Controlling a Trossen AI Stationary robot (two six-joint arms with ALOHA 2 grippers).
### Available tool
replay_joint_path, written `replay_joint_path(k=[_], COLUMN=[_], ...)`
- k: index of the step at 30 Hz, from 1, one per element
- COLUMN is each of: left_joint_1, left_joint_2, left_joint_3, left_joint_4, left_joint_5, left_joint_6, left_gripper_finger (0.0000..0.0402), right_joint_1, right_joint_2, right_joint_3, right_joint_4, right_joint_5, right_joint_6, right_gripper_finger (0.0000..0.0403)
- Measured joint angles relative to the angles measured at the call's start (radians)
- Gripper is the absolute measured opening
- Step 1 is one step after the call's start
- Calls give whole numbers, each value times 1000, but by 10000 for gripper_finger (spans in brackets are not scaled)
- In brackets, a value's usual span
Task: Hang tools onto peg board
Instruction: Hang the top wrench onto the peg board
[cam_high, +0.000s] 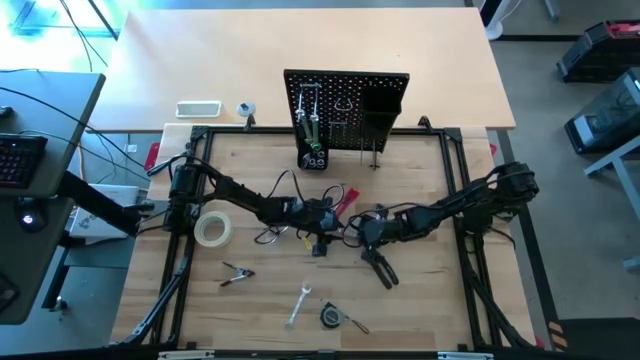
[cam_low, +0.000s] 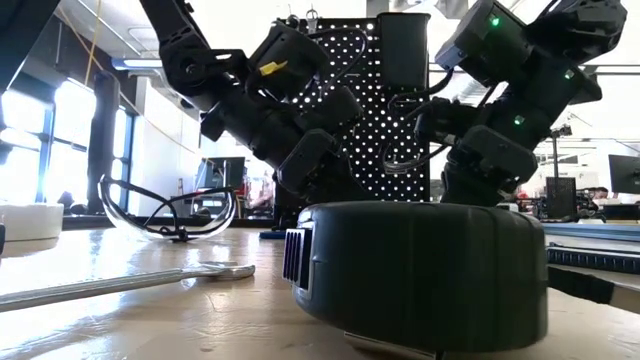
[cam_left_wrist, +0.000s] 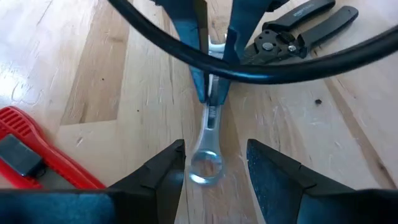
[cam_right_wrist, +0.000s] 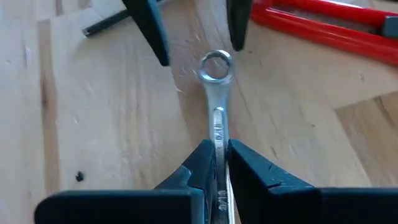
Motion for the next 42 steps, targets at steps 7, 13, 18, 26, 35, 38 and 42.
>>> replay_joint_path(k=[7,13,18,26,35,38,42], left_joint_1=[5,13,12,12,14,14,14], left_joint_2=[0,0,0,45,114,115,116], left_joint_3=[0,0,0,0,6,6,5], left_joint_4=[-40,-41,-25,15,47,44,46], left_joint_5=[-17,-17,47,51,44,44,43], left_joint_6=[34,42,53,41,10,10,10], left_gripper_finger=[129,73,45,39,39,39,39], right_joint_1=[0,0,0,0,7,19,26], right_joint_2=[0,-1,-2,-2,-39,-84,-136], right_joint_3=[0,0,0,0,2,2,3], right_joint_4=[-1,2,28,43,37,-10,-155], right_joint_5=[0,0,-10,-9,-22,9,32], right_joint_6=[0,0,-5,-15,-28,-43,-9], right_gripper_finger=[38,38,38,38,39,44,78])
